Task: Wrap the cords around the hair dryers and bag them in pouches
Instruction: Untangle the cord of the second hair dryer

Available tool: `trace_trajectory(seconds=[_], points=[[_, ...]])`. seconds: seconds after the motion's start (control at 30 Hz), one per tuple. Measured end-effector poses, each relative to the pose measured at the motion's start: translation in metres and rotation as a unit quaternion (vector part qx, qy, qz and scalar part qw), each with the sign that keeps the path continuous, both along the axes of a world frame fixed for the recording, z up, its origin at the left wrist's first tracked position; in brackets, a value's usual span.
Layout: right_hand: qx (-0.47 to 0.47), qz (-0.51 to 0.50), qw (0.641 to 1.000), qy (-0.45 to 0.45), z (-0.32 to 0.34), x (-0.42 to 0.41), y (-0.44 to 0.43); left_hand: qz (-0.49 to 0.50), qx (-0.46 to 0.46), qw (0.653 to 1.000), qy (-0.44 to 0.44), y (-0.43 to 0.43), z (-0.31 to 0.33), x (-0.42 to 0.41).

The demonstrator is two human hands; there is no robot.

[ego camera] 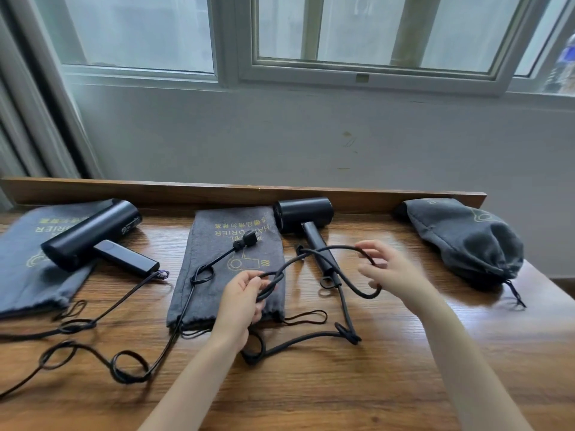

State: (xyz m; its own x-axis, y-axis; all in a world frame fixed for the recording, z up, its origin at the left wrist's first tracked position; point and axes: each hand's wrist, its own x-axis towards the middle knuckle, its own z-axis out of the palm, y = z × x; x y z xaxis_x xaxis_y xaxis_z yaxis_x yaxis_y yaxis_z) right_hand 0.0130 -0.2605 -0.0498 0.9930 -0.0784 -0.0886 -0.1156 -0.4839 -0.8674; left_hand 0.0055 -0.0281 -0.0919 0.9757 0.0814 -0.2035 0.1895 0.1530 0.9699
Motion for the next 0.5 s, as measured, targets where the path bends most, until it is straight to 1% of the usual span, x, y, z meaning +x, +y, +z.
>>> trace_trajectory(seconds=[0.03, 0.07, 0.1, 0.13, 0.17, 0.23, 0.27, 0.33, 0.4, 0.43, 0.5], points=[[-0.101, -0.003, 0.994, -0.032, -0.006, 0.005, 0.004, -0.013, 0.010, 1.000, -0.003, -0.002, -0.001, -0.002], [-0.168, -0.006, 0.983, -0.072, -0.009, 0.009, 0.010, -0.023, 0.021, 0.999, -0.008, -0.004, -0.001, -0.004], [-0.192, -0.006, 0.975, -0.109, -0.010, 0.011, 0.019, -0.030, 0.031, 0.999, -0.016, -0.005, -0.001, -0.005], [-0.195, 0.007, 0.973, -0.125, -0.010, 0.013, 0.028, -0.033, 0.040, 0.998, -0.023, -0.006, 0.000, -0.006], [-0.209, 0.036, 0.970, -0.117, -0.012, 0.014, 0.037, -0.034, 0.045, 0.998, -0.029, -0.007, 0.001, -0.006], [-0.260, 0.096, 0.959, -0.061, -0.017, 0.016, 0.053, -0.038, 0.043, 0.998, -0.036, -0.008, 0.002, -0.008], [-0.244, 0.110, 0.962, -0.047, -0.020, 0.017, 0.058, -0.047, 0.044, 0.997, -0.042, -0.008, 0.002, -0.009], [-0.132, 0.108, 0.983, -0.061, -0.020, 0.019, 0.064, -0.078, 0.073, 0.992, -0.061, -0.007, 0.001, -0.012], [-0.001, 0.056, 0.994, -0.093, -0.010, 0.020, 0.062, -0.088, 0.106, 0.987, -0.077, -0.007, -0.001, -0.013], [0.083, 0.014, 0.991, -0.108, -0.004, 0.020, 0.057, -0.082, 0.114, 0.987, -0.081, -0.006, -0.002, -0.013], [0.222, -0.078, 0.962, -0.138, 0.005, 0.020, 0.040, -0.072, 0.115, 0.987, -0.084, -0.005, -0.004, -0.013]])
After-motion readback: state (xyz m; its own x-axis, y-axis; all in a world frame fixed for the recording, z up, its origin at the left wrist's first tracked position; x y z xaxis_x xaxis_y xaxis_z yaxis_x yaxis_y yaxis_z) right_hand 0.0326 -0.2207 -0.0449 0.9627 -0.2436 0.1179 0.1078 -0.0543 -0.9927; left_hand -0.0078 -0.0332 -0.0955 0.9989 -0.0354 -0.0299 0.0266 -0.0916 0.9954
